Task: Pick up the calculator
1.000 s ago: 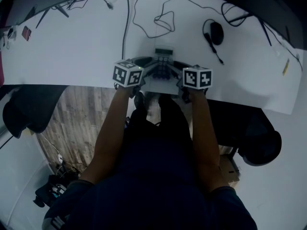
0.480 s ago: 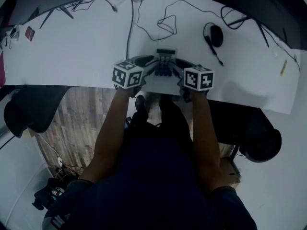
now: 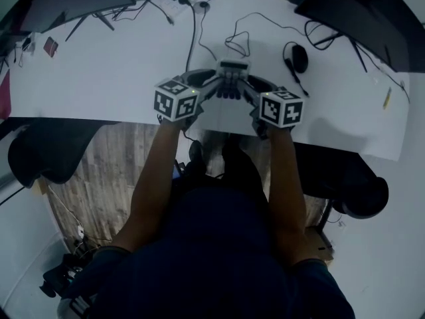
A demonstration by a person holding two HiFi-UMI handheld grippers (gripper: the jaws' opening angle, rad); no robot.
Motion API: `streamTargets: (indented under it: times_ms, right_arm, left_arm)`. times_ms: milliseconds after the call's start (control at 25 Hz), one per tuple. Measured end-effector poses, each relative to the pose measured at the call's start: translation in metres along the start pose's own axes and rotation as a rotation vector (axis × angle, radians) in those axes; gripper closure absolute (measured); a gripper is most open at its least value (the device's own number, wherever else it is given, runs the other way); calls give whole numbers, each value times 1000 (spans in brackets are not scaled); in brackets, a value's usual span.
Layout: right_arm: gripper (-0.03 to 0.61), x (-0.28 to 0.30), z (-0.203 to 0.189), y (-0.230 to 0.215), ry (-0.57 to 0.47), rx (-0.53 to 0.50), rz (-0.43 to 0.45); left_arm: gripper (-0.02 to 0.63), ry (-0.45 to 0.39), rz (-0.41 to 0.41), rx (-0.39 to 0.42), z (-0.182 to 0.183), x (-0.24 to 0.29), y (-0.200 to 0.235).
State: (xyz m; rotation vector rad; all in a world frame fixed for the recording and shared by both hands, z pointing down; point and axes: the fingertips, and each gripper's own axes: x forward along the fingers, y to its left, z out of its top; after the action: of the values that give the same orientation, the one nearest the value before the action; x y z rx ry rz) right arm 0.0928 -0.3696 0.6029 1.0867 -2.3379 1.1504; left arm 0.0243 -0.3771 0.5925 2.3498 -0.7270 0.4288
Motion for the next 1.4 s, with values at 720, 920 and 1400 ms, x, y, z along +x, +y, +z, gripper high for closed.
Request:
streamTargets:
  times_ms: [720,920,1400]
  right_arm:
    - [425,-35,98,112,-225,-260,-18]
    - [425,-48,119,144,-287,-333,-23]
    - [426,-81,158,214,-393,-486,-23]
  left_arm:
    - [486,-266,-12,198,106,-103,-22]
    - [486,-334,-16,249,129,-132,-30]
    - [486,-500,-14,376,174,-195,-56]
